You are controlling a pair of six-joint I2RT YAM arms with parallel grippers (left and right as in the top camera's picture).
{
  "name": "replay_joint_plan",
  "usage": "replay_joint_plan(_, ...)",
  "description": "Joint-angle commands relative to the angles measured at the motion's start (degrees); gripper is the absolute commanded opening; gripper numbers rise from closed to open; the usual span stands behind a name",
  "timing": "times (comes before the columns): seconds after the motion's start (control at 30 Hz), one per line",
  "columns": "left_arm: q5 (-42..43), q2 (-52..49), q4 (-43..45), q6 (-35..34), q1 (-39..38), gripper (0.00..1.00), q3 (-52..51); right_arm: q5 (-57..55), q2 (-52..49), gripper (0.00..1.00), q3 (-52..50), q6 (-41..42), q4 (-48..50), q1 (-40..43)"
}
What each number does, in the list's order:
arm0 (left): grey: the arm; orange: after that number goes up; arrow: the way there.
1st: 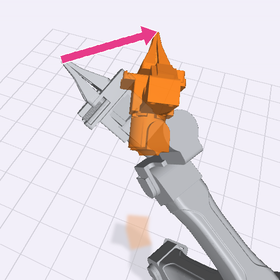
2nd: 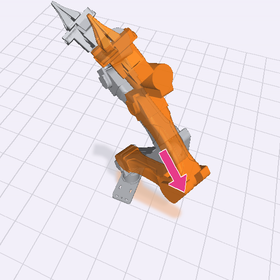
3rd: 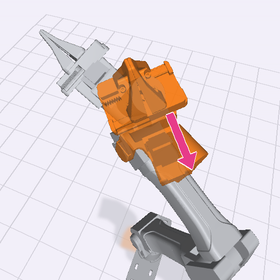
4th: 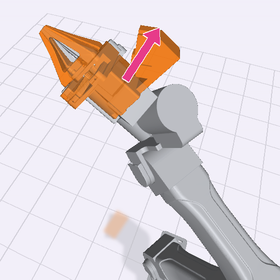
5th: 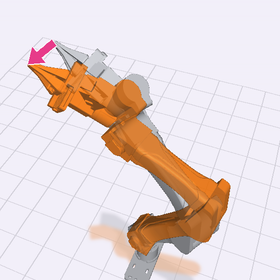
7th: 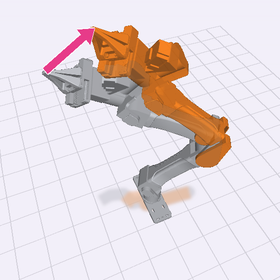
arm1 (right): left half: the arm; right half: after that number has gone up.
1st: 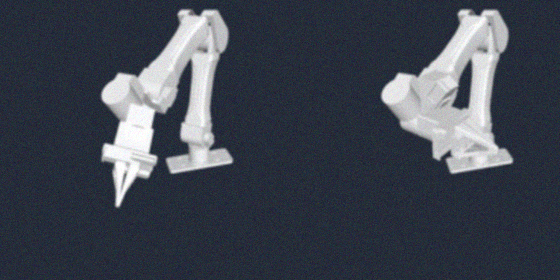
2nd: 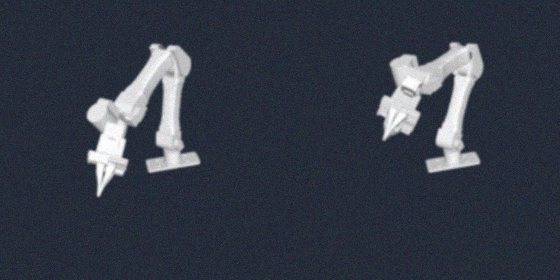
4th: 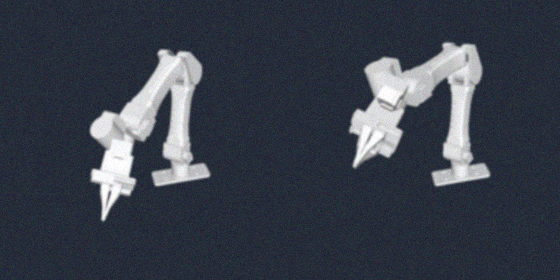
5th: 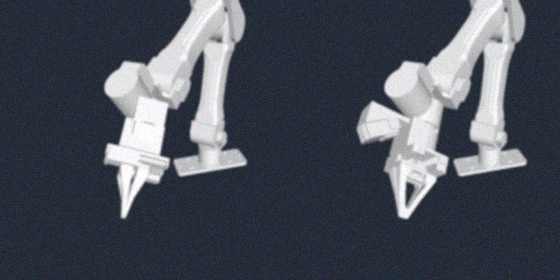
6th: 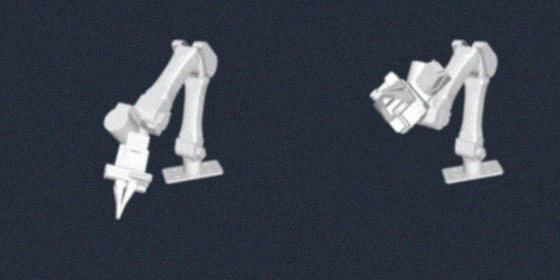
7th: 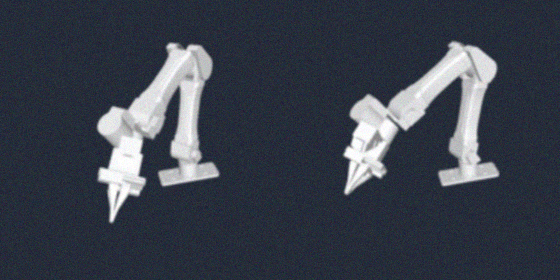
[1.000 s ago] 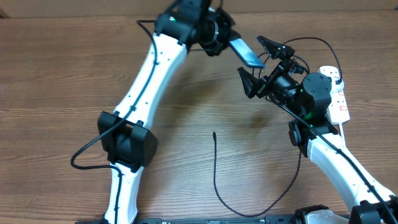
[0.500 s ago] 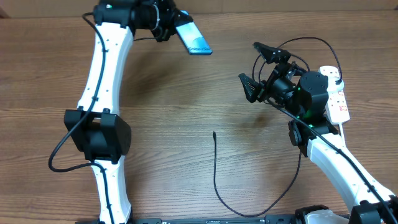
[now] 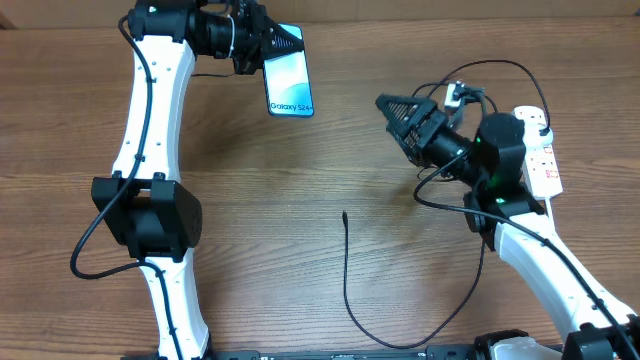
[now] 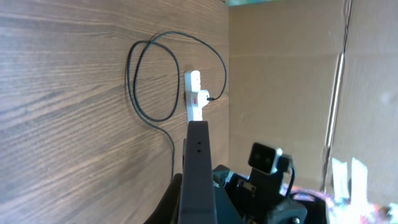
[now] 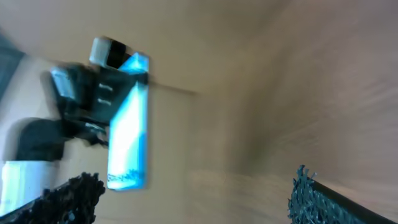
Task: Plug charger to phone and switch on socket
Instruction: 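Open the right gripper and pull it away from the phone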
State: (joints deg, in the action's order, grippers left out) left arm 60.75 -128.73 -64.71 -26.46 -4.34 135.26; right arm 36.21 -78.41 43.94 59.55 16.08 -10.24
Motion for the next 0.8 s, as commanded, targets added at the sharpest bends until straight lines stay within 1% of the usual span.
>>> replay_joint_plan(0.0, 1.55, -0.28, 0.42, 3.85, 0.33, 0.04, 1.11, -1.27, 0.17, 1.0, 7.85, -14.05, -12.46, -0.7)
replay_joint_plan(0.13, -0.81, -0.28, 0.39, 4.17, 0.33, 0.04, 1.11, -11.39, 0.17, 1.0, 18.23, -24.98, -34.84, -2.89)
replay_joint_plan(0.27, -1.44, -0.28, 0.44, 4.31, 0.33, 0.04, 1.11, -20.81, 0.17, 1.0, 24.17, -31.3, -50.36, -6.38)
replay_joint_plan(0.37, -1.42, -0.28, 0.42, 4.68, 0.33, 0.04, 1.11, -23.37, 0.04, 1.0, 24.37, -34.71, -58.38, -9.2)
replay_joint_plan(0.5, -1.42, -0.28, 0.11, 4.68, 0.31, 0.04, 1.11, -22.97, -0.22, 1.0, 24.33, -34.27, -65.2, -11.3)
replay_joint_plan(0.63, -1.42, -0.28, 0.15, 4.66, 0.31, 0.04, 1.11, -22.12, -0.48, 1.0, 24.33, -34.58, -67.06, -11.96)
replay_joint_plan(0.77, -1.42, -0.28, 0.15, 4.66, 0.24, 0.04, 1.11, -26.1, -2.01, 1.0, 24.33, -34.56, -68.28, -13.14)
